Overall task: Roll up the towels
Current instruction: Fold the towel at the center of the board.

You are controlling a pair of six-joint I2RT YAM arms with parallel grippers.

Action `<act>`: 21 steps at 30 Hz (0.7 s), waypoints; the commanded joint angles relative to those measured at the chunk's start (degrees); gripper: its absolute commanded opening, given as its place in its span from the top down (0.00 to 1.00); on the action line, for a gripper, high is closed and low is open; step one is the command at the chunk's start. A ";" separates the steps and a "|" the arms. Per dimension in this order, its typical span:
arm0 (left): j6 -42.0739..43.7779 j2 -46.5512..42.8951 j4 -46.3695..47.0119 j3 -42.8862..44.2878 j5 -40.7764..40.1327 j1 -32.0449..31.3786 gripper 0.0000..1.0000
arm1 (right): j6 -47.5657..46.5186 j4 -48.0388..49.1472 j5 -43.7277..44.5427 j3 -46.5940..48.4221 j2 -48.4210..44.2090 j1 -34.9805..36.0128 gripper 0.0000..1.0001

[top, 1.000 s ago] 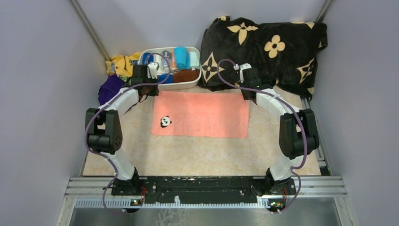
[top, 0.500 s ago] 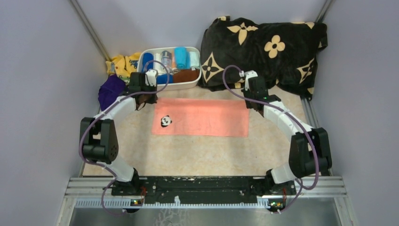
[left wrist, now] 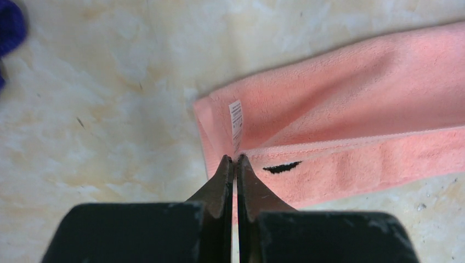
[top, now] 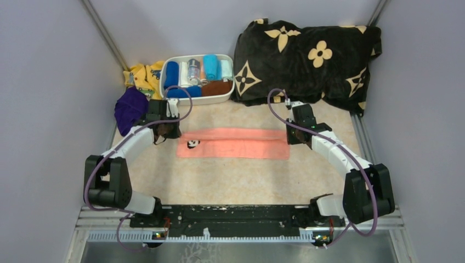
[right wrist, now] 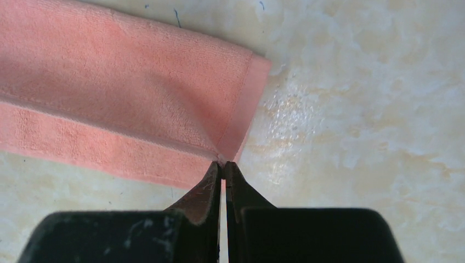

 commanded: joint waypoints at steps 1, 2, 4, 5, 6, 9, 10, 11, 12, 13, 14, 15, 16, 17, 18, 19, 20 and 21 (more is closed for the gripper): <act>-2.45 -2.09 -4.17 -1.03 0.89 0.63 1.00 | 4.11 -3.07 0.81 0.46 0.37 -0.61 1.00; -2.59 -2.18 -4.54 -1.27 0.98 0.63 1.00 | 4.43 -3.57 1.47 0.37 0.66 -0.62 1.00; -3.13 -2.34 -5.37 -1.72 0.83 0.61 1.00 | 5.02 -4.72 2.27 0.57 1.06 -0.61 1.00; -3.26 -2.50 -5.77 -1.90 0.54 0.63 1.00 | 5.20 -5.28 2.20 0.82 1.08 -0.61 1.00; -3.38 -2.89 -6.13 -2.00 -0.24 0.63 1.00 | 5.31 -5.85 1.75 0.99 0.98 -0.61 1.00; -3.37 -4.39 -6.87 -2.24 -1.56 0.59 1.00 | 5.76 -6.99 0.75 1.18 -0.08 -0.61 1.00; -3.25 -4.81 -7.12 -2.36 -1.69 0.62 1.00 | 6.02 -7.34 0.63 1.08 -0.52 -0.61 1.00; -3.32 -5.16 -7.27 -2.43 -1.79 0.63 1.00 | 6.44 -7.61 0.51 0.95 -0.97 -0.61 1.00; -3.40 -5.42 -7.62 -2.49 -1.84 0.61 1.00 | 6.80 -7.88 0.23 0.89 -1.31 -0.62 1.00; -3.75 -5.67 -7.94 -2.51 -1.74 0.63 1.00 | 7.11 -8.21 -0.20 0.92 -1.67 -0.61 1.00; -3.97 -6.04 -8.18 -2.59 -1.48 0.63 1.00 | 7.44 -8.61 -0.56 1.00 -2.03 -0.61 1.00; -4.14 -6.45 -8.30 -2.70 -1.19 0.63 1.00 | 7.93 -9.16 -0.79 1.07 -2.29 -0.61 1.00; -4.37 -6.92 -8.41 -2.77 -1.01 0.63 1.00 | 8.20 -9.65 -0.94 1.14 -2.52 -0.61 1.00; -4.58 -7.32 -8.36 -3.15 -0.83 0.55 1.00 | 8.54 -10.04 -1.11 1.15 -2.67 -0.61 1.00; -4.87 -7.61 -8.53 -3.22 -0.57 0.53 0.99 | 9.27 -10.13 -1.22 0.95 -2.81 -0.62 1.00; -5.48 -7.71 -8.86 -3.32 0.07 0.53 0.98 | 9.77 -9.93 -1.56 0.46 -2.86 -0.66 1.00; -6.18 -7.60 -9.09 -3.53 0.57 0.50 0.98 | 10.16 -9.40 -2.00 -0.22 -2.82 -0.62 1.00; -7.16 -7.30 -9.21 -3.83 1.15 0.57 0.96 | 10.57 -8.77 -2.27 -0.97 -2.51 -0.62 1.00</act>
